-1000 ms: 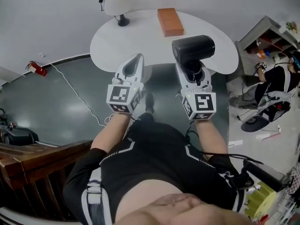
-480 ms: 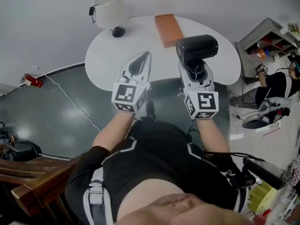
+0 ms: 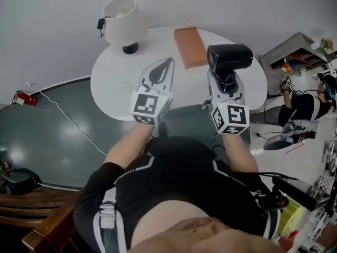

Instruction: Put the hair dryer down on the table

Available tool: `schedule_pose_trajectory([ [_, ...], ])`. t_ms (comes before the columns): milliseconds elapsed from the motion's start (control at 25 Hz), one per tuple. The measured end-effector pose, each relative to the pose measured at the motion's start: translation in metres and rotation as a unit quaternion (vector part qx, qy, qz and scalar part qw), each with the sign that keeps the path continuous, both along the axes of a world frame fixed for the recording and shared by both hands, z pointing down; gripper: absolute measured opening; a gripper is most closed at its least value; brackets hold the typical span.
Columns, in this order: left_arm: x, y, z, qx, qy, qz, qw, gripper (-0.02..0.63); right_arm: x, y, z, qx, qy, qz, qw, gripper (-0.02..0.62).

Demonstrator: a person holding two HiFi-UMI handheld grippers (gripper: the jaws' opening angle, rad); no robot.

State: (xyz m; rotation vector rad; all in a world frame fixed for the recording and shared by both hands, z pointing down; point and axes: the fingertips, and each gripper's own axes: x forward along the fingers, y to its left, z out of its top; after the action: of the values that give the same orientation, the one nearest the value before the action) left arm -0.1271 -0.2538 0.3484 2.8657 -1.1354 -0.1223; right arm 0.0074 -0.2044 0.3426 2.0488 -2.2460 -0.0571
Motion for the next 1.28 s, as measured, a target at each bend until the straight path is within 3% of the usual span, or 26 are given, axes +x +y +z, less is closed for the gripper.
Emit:
schedule_pose_trajectory([
  [360,0.014,-0.027,0.002,-0.006,0.000,0.012,0.9999,0.031,0.011,-0.032,-0.003,-0.001,-0.012,0.014,1.000,0.230],
  [680,0.047,-0.044,-0.011,0.009,-0.006,0.010,0.9999,0.032,0.049,-0.055,-0.012,0.019,-0.040,0.033,0.998,0.230],
  [1000,0.099,-0.062,-0.013,0.003,-0.017,0.022,0.9996,0.031,0.091,-0.084,-0.014,0.019,-0.079,0.053,0.995,0.230],
  [1280,0.154,-0.074,-0.005,-0.007,-0.034,0.064,0.9974,0.032,0.141,-0.100,-0.004,0.013,-0.083,0.097,0.992,0.230],
])
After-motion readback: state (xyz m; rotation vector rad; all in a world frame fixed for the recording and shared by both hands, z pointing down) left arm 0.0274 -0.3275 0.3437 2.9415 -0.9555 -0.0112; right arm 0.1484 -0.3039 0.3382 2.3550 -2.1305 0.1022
